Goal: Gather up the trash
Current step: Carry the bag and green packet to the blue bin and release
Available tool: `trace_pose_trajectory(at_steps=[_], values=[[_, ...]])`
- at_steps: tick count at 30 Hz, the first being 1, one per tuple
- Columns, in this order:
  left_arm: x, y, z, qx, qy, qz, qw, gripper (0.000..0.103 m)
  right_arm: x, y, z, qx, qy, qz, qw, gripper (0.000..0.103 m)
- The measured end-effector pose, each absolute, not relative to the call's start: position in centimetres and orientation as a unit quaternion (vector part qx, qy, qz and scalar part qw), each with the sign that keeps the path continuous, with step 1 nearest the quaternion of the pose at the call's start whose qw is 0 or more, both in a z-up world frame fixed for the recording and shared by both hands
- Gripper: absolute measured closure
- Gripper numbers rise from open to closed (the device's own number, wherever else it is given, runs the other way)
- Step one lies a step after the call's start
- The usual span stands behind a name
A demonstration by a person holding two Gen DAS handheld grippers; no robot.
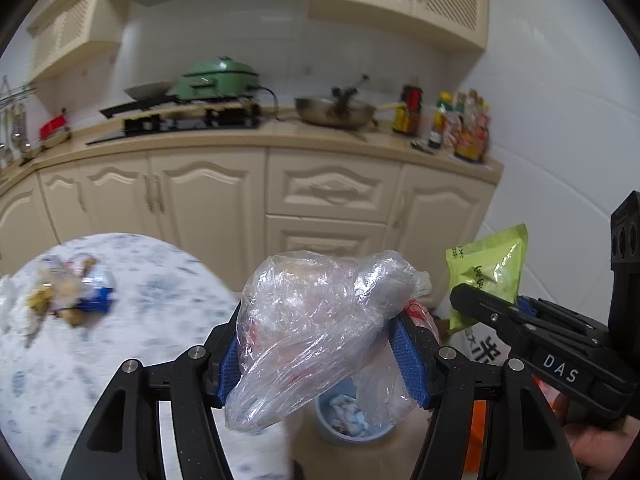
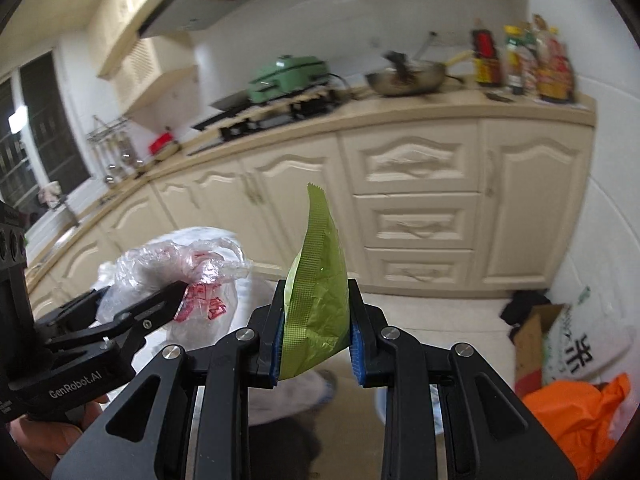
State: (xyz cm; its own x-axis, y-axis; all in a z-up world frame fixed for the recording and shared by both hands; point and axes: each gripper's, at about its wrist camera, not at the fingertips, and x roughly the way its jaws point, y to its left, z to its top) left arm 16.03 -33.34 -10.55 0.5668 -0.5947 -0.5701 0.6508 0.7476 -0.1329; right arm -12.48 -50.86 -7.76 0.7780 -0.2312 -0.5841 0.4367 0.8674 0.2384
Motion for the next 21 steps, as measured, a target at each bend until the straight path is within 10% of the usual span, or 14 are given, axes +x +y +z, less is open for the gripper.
trace_pose_trajectory(at_steps=[21], values=[[30.7,-54.6,-24.1,0.094,0.491,-0.361,0.788,0.042,-12.5,-65.9,-25.1,0.293,0.404,-0.241,0.832,0.077]])
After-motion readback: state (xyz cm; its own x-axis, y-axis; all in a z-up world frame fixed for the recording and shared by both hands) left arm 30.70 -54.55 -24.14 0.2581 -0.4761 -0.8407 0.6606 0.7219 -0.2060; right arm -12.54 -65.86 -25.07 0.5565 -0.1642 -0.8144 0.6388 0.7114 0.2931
